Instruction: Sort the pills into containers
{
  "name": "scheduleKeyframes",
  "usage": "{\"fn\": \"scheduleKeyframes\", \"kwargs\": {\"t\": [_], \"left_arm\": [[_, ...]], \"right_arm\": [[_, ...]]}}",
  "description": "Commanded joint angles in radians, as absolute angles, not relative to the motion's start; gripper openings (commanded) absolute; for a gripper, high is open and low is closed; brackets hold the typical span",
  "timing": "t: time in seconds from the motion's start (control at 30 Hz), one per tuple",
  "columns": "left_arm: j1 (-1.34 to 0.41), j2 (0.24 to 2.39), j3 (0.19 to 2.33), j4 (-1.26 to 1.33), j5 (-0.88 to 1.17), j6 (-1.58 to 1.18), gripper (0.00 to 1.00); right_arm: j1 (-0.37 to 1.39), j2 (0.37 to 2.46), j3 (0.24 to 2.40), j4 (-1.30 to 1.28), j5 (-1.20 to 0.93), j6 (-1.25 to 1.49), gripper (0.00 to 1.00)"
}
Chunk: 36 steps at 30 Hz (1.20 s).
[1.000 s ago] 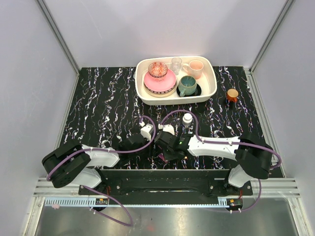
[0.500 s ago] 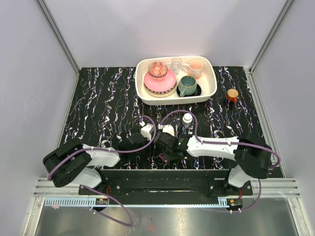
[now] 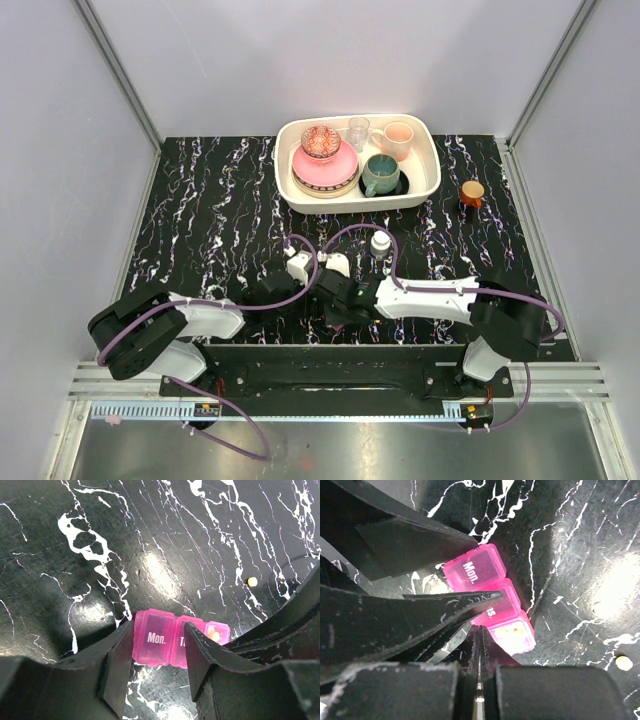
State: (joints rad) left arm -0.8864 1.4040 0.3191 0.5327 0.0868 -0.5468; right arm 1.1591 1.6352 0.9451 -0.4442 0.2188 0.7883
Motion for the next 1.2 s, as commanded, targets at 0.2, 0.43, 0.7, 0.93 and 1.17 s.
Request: {"fn": "scheduleKeyframes", "kwargs": {"t": [0.2,0.43,0.7,0.93,1.17], "left_arm": [[-0.902,1.448,0.311,0.419,0.115,-0.509,0.47],[-0.905,1.448,0.313,0.420,0.117,-0.509,0.47],[-0.905,1.413,0.307,0.416,0.109,-0.509,0.47],[-0.907,1.290,0.304,0.388,0.084,-0.505,0.51],[-0.907,1.115,0.337,0.299,0.035,-0.476,0.58]], "right_arm": [[1.170,1.683,0.850,-0.611,0.262,0.796,0.00],[1.170,1.462,0.871,-0.545,0.271,0.756,0.00],[1.167,1.217,0.854,-0.544,0.365,0.742,0.22],[1.118,1.161,0.853,-0.597,0.390,0.756,0.32],[1.014,1.095,0.824,-0.609,0.357,0.744,0.36]]}}
